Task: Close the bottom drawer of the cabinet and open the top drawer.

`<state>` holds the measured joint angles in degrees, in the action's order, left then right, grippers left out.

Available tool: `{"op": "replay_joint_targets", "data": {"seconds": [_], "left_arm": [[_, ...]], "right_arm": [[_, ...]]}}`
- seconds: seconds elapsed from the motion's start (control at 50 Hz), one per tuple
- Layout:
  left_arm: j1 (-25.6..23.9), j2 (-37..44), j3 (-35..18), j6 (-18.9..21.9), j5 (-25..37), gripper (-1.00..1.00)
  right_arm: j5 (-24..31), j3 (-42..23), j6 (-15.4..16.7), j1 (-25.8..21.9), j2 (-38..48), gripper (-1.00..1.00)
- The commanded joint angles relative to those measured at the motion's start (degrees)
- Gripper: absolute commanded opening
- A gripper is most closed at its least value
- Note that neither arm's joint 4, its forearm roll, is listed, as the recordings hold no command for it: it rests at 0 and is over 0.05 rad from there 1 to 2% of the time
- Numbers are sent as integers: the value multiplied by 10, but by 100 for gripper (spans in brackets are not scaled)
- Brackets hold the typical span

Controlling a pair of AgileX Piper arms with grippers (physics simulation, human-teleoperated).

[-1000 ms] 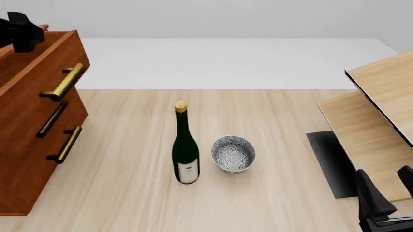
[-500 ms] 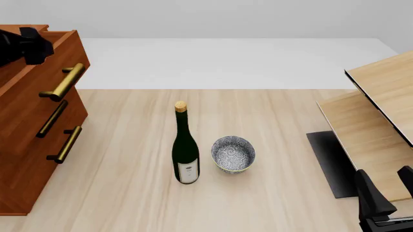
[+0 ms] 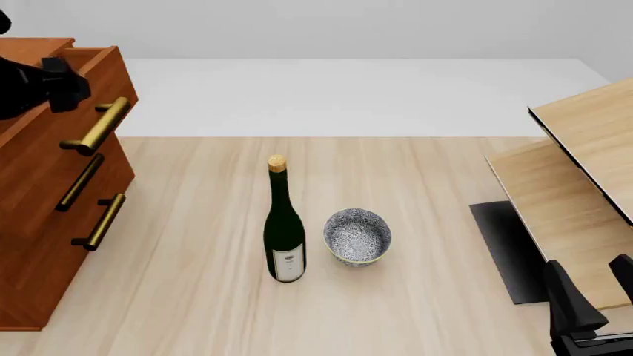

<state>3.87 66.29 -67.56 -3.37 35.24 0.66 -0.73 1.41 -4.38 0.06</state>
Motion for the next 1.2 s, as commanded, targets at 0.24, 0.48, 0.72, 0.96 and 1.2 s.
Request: {"op": "replay_joint_targets", "data": {"seconds": [0.24,0.48,0.72,0.96,1.2], "left_arm": [[1,-1,17,-4,-8,100],[4,3,30,-8,-17,100],[6,4,40,-11,-24,100],[-5,9,48,-26,-28,100],[-44,26,56,-72,-28,100]], "right_arm": [[0,0,0,0,0,100],[0,0,0,1,0,100],[0,0,1,1,0,100],[0,0,1,1,0,100],[0,0,1,1,0,100]]}}
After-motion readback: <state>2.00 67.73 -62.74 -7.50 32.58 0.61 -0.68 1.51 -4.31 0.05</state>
